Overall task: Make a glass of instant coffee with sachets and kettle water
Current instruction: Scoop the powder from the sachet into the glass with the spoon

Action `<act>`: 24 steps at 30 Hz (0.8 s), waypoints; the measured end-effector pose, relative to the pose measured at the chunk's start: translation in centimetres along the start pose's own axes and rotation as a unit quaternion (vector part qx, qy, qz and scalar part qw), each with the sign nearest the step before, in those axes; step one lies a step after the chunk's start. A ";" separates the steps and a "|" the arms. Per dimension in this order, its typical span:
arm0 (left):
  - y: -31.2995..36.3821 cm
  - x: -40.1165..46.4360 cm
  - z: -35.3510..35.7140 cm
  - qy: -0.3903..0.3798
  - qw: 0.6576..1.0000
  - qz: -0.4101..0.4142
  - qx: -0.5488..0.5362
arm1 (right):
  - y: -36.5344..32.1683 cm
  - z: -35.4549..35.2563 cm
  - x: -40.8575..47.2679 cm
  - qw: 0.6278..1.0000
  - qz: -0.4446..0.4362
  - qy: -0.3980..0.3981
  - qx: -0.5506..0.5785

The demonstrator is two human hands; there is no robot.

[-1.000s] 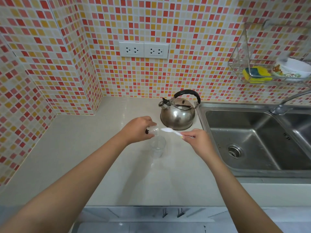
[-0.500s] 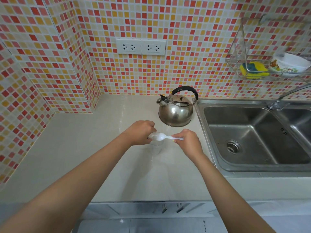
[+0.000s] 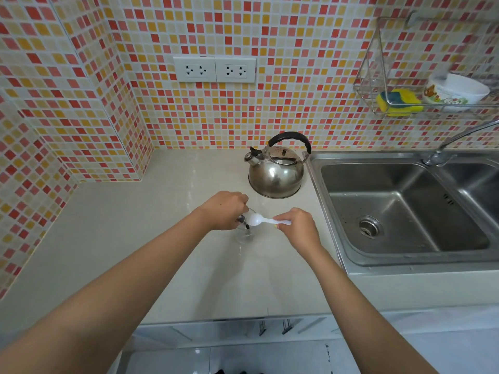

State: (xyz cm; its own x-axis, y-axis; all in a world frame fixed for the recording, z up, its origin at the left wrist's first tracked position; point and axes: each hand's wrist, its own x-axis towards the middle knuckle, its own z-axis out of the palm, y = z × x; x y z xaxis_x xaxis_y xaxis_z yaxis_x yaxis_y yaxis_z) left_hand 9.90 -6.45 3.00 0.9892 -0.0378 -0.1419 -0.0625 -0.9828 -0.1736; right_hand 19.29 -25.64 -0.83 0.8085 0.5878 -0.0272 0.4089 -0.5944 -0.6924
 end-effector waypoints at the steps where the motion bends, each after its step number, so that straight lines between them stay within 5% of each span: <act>1: 0.0 0.1 -0.1 -0.005 1.000 0.004 0.008 | 0.1 0.1 -0.1 1.000 0.006 -0.001 0.017; 24: 0.4 1.8 -2.3 -0.062 0.979 0.103 0.163 | 1.9 1.5 -0.6 0.974 0.072 0.003 0.214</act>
State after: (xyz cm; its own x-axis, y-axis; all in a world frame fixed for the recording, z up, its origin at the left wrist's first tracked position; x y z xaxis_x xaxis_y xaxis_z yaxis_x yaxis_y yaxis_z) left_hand 11.94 -7.35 4.95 0.9286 -0.1861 -0.3212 -0.3178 -0.8457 -0.4287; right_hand 18.90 -26.28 -3.21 0.8475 0.5112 -0.1429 0.0777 -0.3858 -0.9193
